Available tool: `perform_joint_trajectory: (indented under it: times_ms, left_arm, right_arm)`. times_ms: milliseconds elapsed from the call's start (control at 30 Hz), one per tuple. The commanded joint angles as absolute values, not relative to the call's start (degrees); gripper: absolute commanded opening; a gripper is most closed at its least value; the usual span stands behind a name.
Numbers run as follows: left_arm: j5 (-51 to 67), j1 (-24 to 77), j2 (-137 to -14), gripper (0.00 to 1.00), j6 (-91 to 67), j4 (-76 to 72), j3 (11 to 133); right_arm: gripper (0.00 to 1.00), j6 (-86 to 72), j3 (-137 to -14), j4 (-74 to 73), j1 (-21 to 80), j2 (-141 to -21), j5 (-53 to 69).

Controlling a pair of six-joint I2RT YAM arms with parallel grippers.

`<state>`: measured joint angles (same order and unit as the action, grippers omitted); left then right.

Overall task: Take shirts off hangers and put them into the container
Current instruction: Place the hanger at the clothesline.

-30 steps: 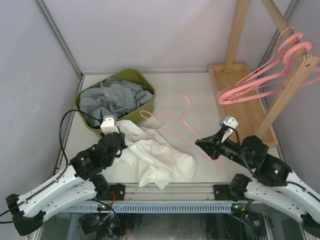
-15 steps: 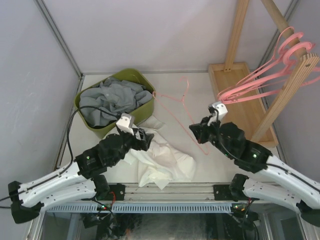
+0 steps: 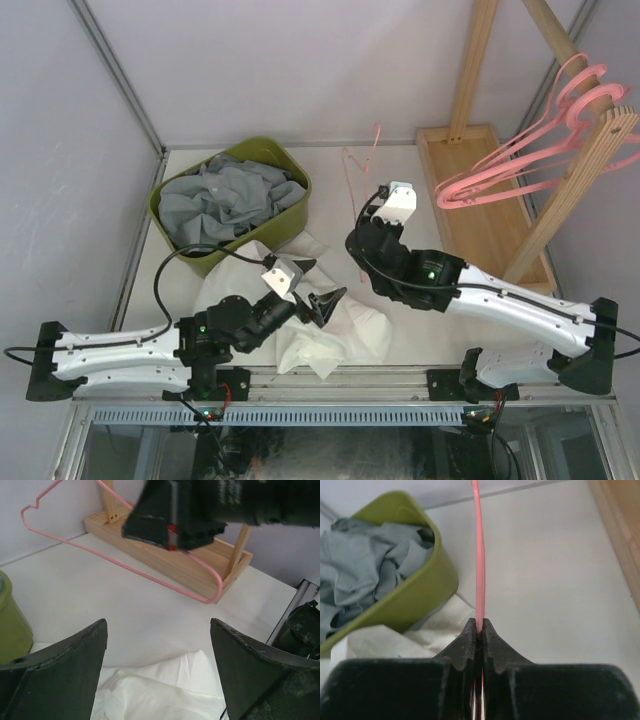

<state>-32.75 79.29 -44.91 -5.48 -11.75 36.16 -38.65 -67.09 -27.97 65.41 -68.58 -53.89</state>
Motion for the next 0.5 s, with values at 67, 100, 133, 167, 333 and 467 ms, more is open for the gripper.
perform_joint_trajectory:
  times_ms: [67, 100, 133, 167, 333, 467]
  left_arm:
    - [-31.12, 80.12, -46.82, 0.86, 3.61, -26.72, 32.13]
    - [-30.99, 80.16, -47.30, 0.86, 4.98, -27.60, 31.97]
    - [-30.83, 80.16, -47.86, 0.86, 6.43, -28.32, 31.91]
    - [-30.38, 80.21, -48.39, 0.86, 8.31, -29.03, 31.95]
    - [-29.79, 80.81, -51.60, 0.86, 15.21, -32.56, 32.23]
    - [-30.79, 81.10, -53.81, 0.81, 17.20, -34.16, 33.09]
  right_arm:
    - [0.00, -58.95, -78.00, -44.34, 66.24, -74.25, -64.93]
    - [0.00, -61.14, -78.73, -45.74, 66.46, -74.79, -64.92]
    - [0.00, -63.12, -79.47, -47.27, 66.57, -75.39, -64.99]
    - [0.00, -65.26, -80.45, -49.08, 66.68, -75.89, -65.22]
    - [0.00, -69.92, -82.95, -53.44, 67.02, -78.34, -65.63]
    - [0.00, -71.80, -84.19, -55.16, 67.15, -79.71, -65.56]
